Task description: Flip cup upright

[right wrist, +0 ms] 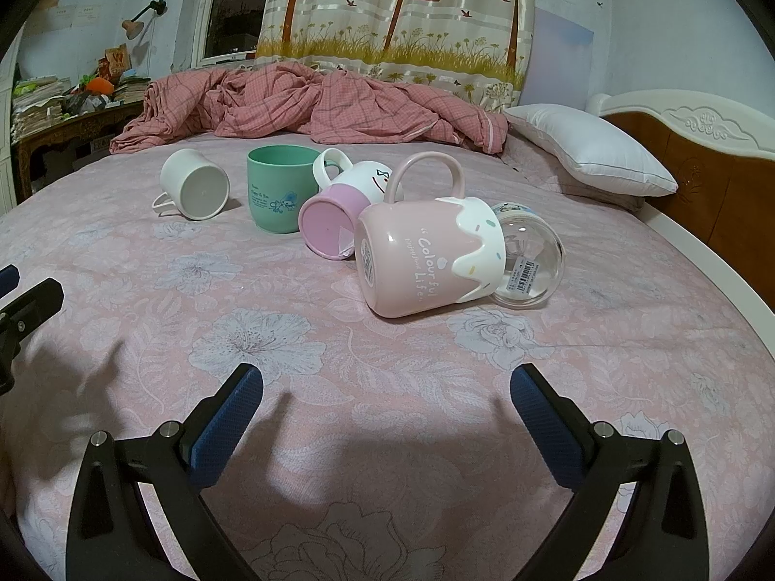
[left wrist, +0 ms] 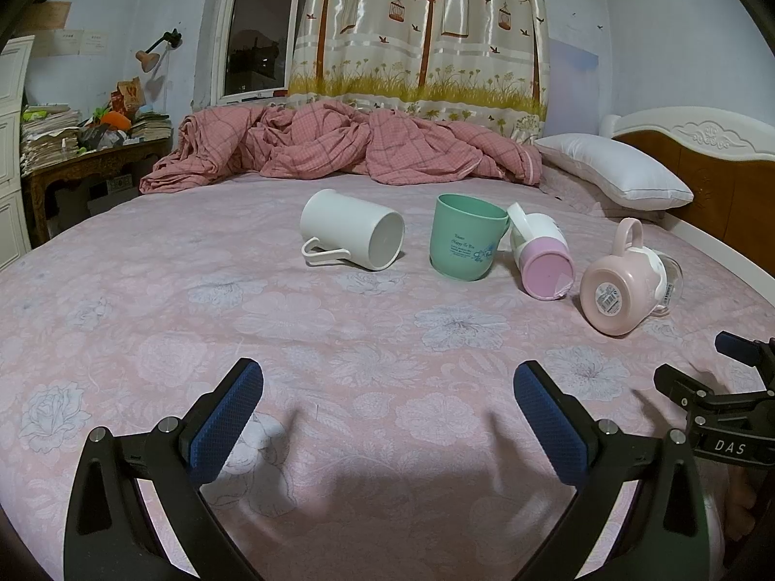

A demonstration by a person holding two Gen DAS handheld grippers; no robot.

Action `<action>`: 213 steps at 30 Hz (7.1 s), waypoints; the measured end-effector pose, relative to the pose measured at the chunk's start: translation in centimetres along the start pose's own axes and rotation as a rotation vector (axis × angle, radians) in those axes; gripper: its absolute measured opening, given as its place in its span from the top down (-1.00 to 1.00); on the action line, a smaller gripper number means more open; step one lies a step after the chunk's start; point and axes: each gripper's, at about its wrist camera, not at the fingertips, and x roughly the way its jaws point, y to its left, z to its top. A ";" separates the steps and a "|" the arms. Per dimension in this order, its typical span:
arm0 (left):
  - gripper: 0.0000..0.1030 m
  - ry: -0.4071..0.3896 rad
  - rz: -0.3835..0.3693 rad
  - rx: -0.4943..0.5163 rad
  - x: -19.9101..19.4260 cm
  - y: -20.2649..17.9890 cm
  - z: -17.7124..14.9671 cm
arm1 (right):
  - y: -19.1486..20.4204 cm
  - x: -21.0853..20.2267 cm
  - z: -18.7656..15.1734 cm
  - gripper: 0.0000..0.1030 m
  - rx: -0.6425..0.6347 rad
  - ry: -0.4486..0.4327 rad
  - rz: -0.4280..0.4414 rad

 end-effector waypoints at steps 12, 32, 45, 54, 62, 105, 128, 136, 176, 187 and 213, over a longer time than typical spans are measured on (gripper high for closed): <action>-1.00 0.001 0.000 -0.001 0.0 0.0 0.0 | 0.0 0.0 0.0 -0.99 -0.002 0.001 -0.001; -1.00 0.002 -0.001 -0.001 0.0 0.0 0.1 | 0.1 0.0 0.0 -0.99 -0.003 0.002 -0.004; -1.00 0.008 -0.001 0.004 0.1 0.1 -0.2 | -3.6 -0.6 2.2 -0.93 0.126 0.032 0.081; -1.00 0.033 -0.004 -0.019 0.7 0.0 -0.3 | -5.9 1.6 13.5 -0.77 0.272 0.179 0.265; -1.00 0.073 -0.009 -0.024 1.2 0.2 -0.1 | -3.4 11.8 17.9 -0.63 0.255 0.521 0.253; -1.00 0.076 0.000 -0.040 1.1 0.7 0.2 | -4.9 1.0 12.3 -0.41 0.084 0.422 0.099; -1.00 0.081 -0.002 -0.046 0.5 0.5 0.4 | -1.4 1.7 5.4 -0.55 0.149 0.560 0.274; -1.00 0.082 -0.019 -0.033 0.5 0.3 0.4 | -2.9 -1.4 6.1 -0.61 0.141 0.409 0.253; -1.00 0.014 -0.067 0.010 -0.6 -0.9 0.4 | -5.9 -3.4 -2.1 -0.68 0.021 -0.045 0.170; -1.00 0.005 -0.059 0.014 -0.8 -0.9 0.4 | -5.9 -2.8 -2.5 -0.68 0.042 -0.006 0.163; -0.73 0.622 -0.195 -0.146 11.5 -7.0 8.9 | -6.8 -1.5 -2.3 -0.70 0.109 0.075 0.092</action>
